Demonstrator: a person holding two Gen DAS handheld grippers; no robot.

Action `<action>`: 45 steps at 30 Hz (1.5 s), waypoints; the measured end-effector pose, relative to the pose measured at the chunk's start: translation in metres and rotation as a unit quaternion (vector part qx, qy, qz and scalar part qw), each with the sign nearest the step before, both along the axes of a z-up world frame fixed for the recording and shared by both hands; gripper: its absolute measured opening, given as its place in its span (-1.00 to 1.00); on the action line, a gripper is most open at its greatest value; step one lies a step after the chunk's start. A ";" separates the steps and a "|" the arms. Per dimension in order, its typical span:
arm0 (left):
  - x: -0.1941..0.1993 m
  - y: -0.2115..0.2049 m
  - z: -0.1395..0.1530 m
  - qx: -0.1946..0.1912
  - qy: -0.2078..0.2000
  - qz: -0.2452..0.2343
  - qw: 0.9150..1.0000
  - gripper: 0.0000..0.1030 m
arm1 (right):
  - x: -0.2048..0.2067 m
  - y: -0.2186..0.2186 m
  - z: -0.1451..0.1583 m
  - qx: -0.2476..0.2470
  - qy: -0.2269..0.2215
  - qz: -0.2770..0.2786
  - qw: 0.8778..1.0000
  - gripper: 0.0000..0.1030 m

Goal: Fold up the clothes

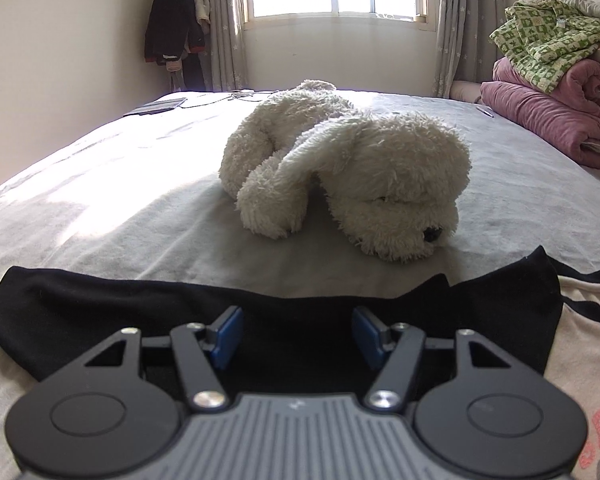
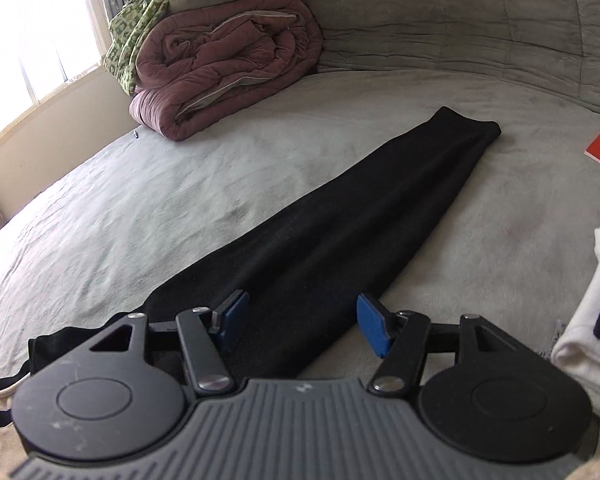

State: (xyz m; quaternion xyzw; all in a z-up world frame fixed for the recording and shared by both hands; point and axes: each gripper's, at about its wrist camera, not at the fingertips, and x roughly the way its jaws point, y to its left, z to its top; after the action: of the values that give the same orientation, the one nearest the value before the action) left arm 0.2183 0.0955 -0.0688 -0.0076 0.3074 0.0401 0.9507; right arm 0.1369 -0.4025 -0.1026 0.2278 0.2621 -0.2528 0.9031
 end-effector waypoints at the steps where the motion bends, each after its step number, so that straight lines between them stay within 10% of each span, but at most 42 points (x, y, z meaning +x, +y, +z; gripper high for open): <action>1: -0.002 -0.001 0.005 -0.010 0.000 -0.007 1.000 0.20 | 0.001 -0.003 -0.003 0.006 -0.001 -0.004 1.000 0.24; 11: -0.015 -0.033 0.067 -0.068 -0.004 -0.057 0.996 0.27 | 0.002 -0.009 -0.006 0.012 -0.004 -0.013 1.000 0.24; 16: -0.023 -0.071 0.053 -0.112 -0.023 -0.058 0.992 0.36 | 0.002 -0.009 -0.007 0.007 -0.005 -0.012 1.000 0.24; 26: -0.013 -0.125 -0.033 -0.054 -0.012 -0.099 0.994 0.39 | 0.002 -0.016 -0.010 0.009 -0.019 -0.017 1.000 0.24; 36: -0.012 -0.110 -0.033 -0.104 -0.018 -0.114 0.988 0.49 | 0.027 -0.044 -0.005 0.065 -0.011 -0.094 0.993 0.22; 45: -0.010 -0.106 -0.031 -0.113 -0.019 -0.116 0.987 0.43 | 0.051 -0.062 -0.011 0.030 -0.008 -0.151 0.988 -0.33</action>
State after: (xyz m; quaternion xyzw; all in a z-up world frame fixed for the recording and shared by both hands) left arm 0.2080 -0.0101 -0.1002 -0.0803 0.2908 -0.1058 0.9475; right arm 0.1878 -0.4648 -0.1131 0.2932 0.2251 -0.3766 0.8494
